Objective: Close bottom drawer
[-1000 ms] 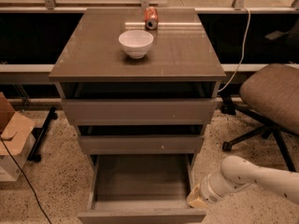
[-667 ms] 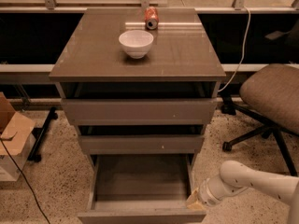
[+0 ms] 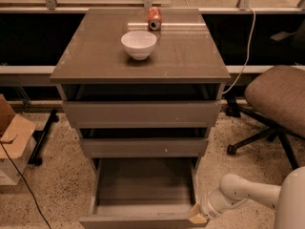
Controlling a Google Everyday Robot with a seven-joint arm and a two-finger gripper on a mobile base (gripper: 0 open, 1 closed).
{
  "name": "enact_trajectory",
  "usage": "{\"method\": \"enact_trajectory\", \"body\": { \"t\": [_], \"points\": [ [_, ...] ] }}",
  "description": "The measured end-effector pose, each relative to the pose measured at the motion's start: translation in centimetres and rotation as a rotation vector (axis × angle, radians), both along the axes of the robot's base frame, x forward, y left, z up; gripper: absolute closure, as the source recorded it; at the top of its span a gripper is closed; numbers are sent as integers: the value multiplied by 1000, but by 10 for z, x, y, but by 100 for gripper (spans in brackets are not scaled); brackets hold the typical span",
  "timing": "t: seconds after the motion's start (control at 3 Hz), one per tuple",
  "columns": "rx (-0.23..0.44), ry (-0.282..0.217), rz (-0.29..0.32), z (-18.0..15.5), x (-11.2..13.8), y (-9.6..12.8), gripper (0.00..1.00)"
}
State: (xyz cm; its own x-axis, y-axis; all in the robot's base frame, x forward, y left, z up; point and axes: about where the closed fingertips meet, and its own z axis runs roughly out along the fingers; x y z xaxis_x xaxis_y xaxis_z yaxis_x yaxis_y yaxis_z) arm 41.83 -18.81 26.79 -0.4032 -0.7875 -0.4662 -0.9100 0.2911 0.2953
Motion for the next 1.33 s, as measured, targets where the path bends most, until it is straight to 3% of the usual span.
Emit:
{"method": "enact_trajectory", "body": {
  "t": [1.33],
  "points": [
    [8,54,-46,-78,-6,3,100]
  ]
}}
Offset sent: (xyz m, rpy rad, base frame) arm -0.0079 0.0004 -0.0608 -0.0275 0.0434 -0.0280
